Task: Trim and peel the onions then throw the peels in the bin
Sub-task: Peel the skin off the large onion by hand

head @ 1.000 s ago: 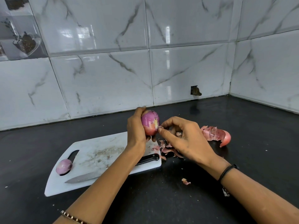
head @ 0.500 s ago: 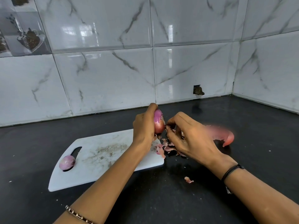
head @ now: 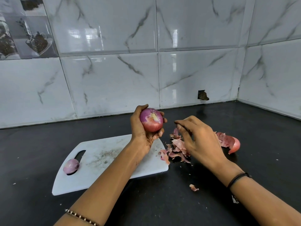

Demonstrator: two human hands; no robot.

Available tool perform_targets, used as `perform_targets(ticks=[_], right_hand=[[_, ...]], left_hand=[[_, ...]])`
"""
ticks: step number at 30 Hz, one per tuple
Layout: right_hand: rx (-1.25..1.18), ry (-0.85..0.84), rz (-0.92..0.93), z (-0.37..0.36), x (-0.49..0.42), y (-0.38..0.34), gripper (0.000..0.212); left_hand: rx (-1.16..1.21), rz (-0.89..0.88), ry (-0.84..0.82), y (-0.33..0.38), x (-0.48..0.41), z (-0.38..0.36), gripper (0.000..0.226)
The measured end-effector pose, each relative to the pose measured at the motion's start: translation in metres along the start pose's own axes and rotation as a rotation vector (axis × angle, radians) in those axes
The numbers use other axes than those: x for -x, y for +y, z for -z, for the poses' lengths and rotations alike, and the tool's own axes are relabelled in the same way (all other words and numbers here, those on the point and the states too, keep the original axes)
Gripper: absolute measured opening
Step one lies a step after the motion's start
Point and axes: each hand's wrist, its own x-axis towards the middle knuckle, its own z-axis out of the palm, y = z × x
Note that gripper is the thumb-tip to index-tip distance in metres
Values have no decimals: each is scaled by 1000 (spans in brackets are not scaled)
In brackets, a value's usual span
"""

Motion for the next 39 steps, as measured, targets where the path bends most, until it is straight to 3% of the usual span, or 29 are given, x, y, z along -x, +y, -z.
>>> perform_targets(ticks=[4, 9, 15, 20, 27, 32, 36, 39], right_hand=[[44, -22, -8, 2, 1, -5, 11], [-85, 24, 14, 7, 0, -11, 9], [-213, 80, 92, 13, 2, -22, 22], [-213, 36, 95, 13, 2, -22, 55], [-232, 106, -67, 10, 0, -14, 33], [-198, 135, -82, 7, -1, -12, 23], [-277, 132, -44, 12, -1, -19, 29], [-257, 71, -4, 11, -1, -19, 48]], left_hand=[[5, -3, -56, -1, -2, 0, 54], [1, -10, -94, -3, -1, 0, 55], [19, 21, -71, -7, 4, -7, 50], [26, 109, 12, -10, 7, -14, 50], [-67, 119, -76, -9, 5, -16, 60], [-196, 63, -59, -18, 6, -21, 32], [-77, 92, -6, -21, 3, -21, 53], [-33, 130, 14, -20, -1, -17, 57]])
